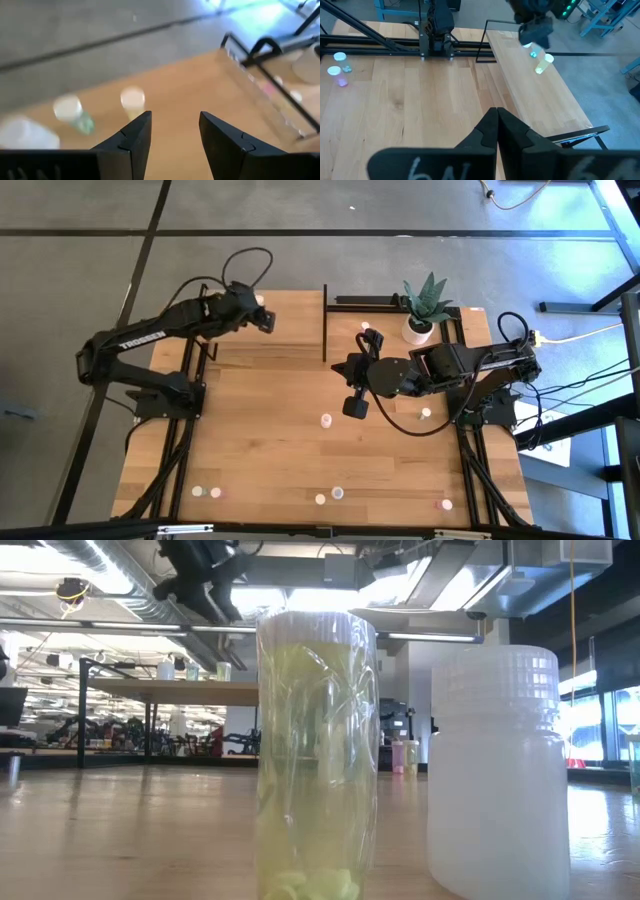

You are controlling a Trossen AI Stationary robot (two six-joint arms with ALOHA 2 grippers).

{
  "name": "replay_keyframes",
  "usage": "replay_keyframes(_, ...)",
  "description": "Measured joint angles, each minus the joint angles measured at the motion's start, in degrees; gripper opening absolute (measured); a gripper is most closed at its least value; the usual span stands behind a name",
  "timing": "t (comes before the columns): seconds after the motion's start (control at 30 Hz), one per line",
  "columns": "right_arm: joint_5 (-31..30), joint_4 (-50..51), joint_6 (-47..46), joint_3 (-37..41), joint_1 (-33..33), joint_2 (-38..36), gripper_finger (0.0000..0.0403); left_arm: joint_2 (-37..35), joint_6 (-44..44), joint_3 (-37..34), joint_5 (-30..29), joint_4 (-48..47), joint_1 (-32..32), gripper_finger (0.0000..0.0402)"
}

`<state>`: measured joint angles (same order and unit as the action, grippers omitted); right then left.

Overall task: Pick and place medicine bottles onto shelf by color
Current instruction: Put the middle yellow pill bottle on the shelf

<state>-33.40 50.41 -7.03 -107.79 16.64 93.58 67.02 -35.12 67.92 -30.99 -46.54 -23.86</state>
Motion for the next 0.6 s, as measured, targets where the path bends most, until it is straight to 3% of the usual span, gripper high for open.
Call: replay_keyframes(0.6,0.0,0.0,0.0,0.0,0.0,0.0,0.0008,10.4,-7.8,0.0,3.3,-2.0,-1.6,0.0143)
